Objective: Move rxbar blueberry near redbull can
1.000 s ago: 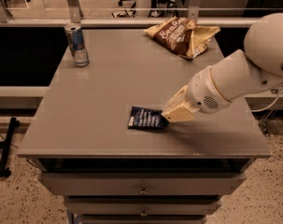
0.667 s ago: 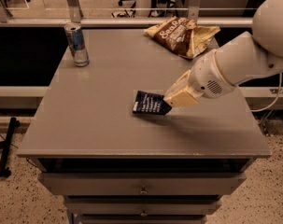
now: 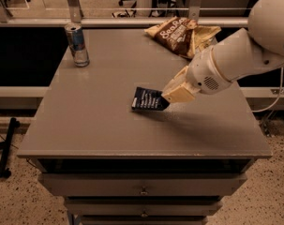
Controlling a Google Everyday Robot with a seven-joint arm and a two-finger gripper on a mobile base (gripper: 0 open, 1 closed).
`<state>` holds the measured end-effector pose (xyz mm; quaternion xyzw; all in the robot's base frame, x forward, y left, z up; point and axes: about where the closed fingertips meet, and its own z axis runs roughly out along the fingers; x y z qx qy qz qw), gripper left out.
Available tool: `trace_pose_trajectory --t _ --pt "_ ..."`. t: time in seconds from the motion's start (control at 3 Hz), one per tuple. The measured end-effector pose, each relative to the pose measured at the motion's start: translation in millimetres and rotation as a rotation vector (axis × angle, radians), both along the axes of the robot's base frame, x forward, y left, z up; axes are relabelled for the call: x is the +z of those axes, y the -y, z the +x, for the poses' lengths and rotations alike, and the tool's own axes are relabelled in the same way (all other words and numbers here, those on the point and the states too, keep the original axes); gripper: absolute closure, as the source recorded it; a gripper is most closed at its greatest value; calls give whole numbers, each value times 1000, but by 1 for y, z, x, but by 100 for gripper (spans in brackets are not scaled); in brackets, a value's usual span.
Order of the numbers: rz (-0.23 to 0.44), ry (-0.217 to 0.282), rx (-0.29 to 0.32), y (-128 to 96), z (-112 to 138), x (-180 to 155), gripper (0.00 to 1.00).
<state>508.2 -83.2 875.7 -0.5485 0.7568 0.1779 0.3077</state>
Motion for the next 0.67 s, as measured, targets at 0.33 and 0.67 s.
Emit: trace_pose_trajectory --t 0.33,0.67 --pt "-5 35 39 -9 34 2 100" --pt "-11 61 115 -33 74 5 100"
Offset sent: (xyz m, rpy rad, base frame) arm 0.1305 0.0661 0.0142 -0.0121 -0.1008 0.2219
